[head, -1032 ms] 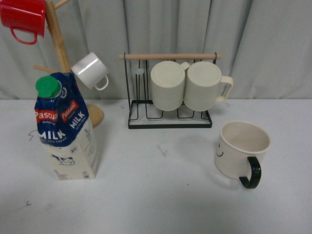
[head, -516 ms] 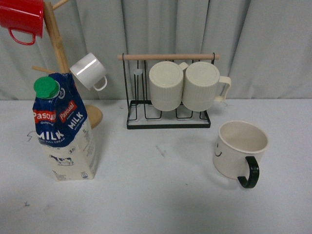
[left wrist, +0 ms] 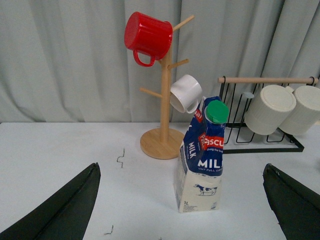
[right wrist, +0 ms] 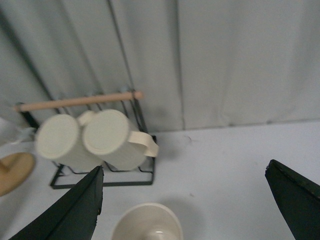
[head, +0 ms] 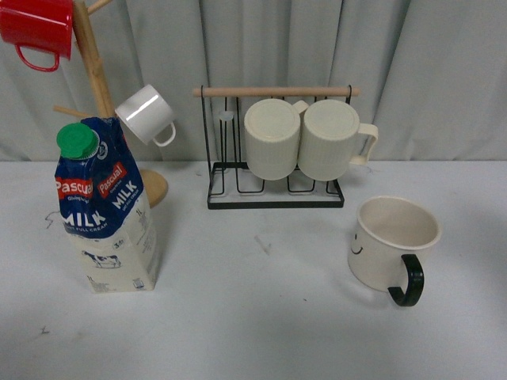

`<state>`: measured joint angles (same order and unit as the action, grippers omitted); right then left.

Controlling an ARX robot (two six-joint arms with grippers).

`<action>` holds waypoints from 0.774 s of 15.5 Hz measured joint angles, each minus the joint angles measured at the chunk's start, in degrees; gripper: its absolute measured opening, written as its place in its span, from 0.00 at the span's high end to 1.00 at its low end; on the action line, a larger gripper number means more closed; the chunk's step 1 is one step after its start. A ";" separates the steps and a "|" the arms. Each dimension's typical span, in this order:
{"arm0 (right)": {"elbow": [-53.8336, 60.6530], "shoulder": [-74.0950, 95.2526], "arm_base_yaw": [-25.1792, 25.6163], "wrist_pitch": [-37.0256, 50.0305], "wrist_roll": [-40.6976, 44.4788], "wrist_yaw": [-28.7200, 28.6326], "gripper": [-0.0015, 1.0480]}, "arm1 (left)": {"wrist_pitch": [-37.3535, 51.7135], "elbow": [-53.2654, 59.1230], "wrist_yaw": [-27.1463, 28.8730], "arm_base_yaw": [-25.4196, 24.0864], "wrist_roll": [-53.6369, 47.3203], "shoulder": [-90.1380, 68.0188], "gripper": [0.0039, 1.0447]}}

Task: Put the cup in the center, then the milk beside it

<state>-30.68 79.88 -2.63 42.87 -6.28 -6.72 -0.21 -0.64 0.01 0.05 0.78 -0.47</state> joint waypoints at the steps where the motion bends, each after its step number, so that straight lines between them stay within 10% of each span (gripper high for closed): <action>1: -6.05 8.15 -1.29 -3.43 -1.51 5.46 0.06 | 0.00 0.00 0.00 0.00 0.00 0.00 0.06; 12: -30.32 35.95 -5.38 -32.41 -11.02 8.17 0.06 | 0.02 0.00 0.02 0.00 0.00 0.00 0.06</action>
<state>-60.99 115.83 -8.01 10.46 -17.30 1.45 -0.19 -0.64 0.03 0.05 0.78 -0.47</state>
